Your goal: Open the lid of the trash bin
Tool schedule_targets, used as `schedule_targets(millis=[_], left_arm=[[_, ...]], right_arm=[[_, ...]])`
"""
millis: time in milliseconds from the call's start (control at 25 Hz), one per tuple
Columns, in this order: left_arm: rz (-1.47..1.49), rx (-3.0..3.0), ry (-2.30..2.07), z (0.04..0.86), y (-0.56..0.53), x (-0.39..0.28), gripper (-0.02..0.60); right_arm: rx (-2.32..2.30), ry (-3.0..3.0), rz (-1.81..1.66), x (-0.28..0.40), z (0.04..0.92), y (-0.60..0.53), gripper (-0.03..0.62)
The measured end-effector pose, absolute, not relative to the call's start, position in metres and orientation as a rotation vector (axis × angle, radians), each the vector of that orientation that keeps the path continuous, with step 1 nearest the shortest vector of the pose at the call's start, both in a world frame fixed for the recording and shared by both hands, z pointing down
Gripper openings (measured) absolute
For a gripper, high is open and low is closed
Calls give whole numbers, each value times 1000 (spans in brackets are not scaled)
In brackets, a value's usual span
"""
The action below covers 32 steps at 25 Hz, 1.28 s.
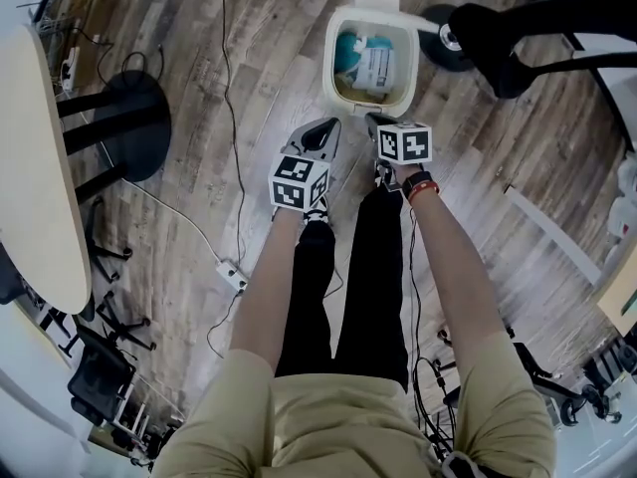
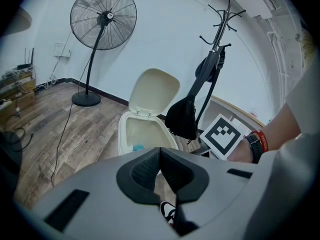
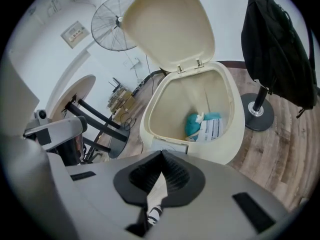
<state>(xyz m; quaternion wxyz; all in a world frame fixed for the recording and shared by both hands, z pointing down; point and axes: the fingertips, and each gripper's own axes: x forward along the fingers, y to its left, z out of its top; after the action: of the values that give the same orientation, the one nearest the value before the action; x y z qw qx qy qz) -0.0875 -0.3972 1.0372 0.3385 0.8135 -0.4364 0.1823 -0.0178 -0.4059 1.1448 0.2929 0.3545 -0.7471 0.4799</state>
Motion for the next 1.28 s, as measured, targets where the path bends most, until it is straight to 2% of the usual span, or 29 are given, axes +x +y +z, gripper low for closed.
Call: schedule_targets(millis=[560, 1280], left_arm=[[474, 2102, -1169, 1017, -389, -99, 23], [514, 2100, -1213, 880, -364, -106, 23]], right_arm=[[981, -1965, 1221, -17, 1128, -402, 15], [1096, -2090, 1321, -14, 950, -367, 15]])
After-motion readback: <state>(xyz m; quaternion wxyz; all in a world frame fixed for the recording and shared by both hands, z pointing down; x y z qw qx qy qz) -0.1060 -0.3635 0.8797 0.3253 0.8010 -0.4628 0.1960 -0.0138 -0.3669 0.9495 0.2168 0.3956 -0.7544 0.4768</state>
